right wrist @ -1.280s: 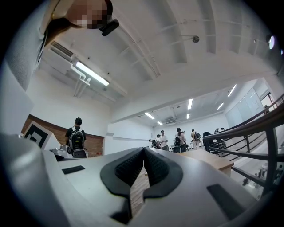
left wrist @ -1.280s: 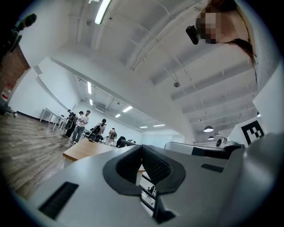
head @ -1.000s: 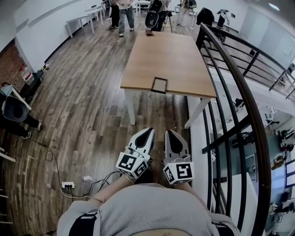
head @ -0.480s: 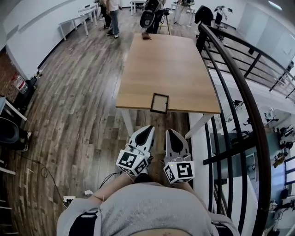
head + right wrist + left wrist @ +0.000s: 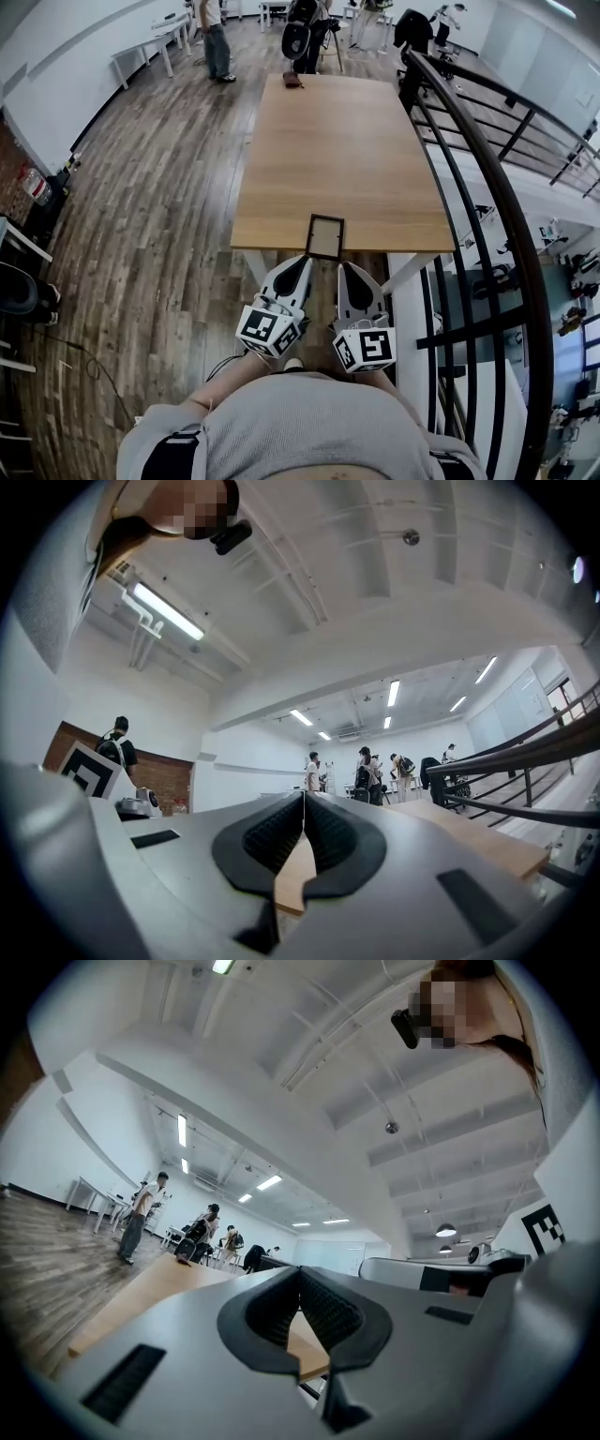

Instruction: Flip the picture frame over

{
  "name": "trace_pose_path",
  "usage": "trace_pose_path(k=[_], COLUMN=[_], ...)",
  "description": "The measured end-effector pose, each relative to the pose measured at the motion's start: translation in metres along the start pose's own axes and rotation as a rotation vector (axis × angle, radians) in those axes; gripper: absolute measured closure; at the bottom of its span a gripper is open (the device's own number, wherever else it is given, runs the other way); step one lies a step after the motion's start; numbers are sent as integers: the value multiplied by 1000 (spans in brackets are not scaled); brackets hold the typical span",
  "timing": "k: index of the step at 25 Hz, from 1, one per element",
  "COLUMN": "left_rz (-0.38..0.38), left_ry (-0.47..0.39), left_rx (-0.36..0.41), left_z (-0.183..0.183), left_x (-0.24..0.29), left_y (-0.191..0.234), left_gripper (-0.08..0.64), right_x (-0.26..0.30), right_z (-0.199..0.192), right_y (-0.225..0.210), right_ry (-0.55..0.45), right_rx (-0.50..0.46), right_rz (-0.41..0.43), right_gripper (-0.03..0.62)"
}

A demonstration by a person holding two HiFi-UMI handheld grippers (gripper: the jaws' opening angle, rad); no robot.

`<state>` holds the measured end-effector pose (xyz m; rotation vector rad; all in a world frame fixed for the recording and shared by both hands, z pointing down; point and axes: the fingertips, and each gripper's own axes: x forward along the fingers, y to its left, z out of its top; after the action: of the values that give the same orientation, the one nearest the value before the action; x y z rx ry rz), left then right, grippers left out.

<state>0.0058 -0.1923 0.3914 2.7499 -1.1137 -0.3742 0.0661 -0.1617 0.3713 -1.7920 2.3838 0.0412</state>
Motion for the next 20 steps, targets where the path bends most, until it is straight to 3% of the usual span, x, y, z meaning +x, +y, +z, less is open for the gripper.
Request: trace_pose_path(k=[6,9,13,20], left_rz=[20,46,71,120], left_ry=[7,-5,0,26], left_rx=[3,-3,-9,-34], left_z=[-6,-7,-16,-27], left_x=[15,5,-9,-1], left_y=[-3,-4,4,20], left_gripper=[554,554,554,554], right_x=[5,0,6,35], right_z=[-3,-5,-30,-133], right_y=[-23,-25,-19,-34], right_ry=[19,25,89,397], right_rx=[-18,-76,-252,-596], right_rz=[-4,7,39,228], right_gripper=[575,575,575,558])
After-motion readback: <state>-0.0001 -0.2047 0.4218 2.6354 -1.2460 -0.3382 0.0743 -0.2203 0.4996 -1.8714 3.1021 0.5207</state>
